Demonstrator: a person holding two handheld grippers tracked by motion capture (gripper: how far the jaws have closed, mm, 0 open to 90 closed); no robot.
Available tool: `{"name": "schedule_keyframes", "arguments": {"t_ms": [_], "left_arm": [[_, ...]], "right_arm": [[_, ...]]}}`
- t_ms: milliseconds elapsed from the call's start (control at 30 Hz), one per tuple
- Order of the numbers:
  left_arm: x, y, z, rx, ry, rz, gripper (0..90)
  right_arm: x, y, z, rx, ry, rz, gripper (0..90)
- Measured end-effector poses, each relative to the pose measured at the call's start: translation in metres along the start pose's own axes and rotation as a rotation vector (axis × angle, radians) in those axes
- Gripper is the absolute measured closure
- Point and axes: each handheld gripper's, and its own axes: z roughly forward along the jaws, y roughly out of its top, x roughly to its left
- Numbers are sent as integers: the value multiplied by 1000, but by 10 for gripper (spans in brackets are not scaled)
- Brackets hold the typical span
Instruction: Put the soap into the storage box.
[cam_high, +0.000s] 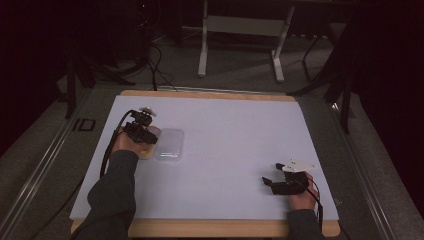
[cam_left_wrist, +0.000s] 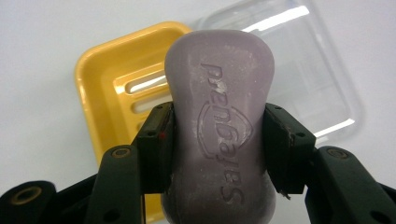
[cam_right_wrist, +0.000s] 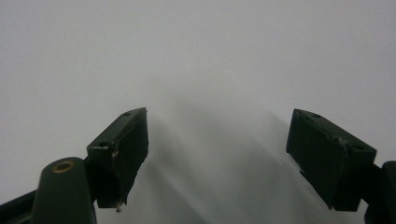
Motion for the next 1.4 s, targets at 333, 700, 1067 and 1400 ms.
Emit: {"name": "schedule_keyframes", "arguments": {"t_ms": [333,700,1067,1400], "left_arm": [[22,2,22,43,34,-117,494],[29,-1,45,91,46,-179,493],[34,-8,47,81,3,-182,424],[35,-17,33,9,9,-170,371]], "right_arm": [[0,0,0,1,0,0,205],[0,0,0,0,0,-2,205],[1,0,0,3,-2,-7,205],[1,0,1,6,-4,-10,205]]}}
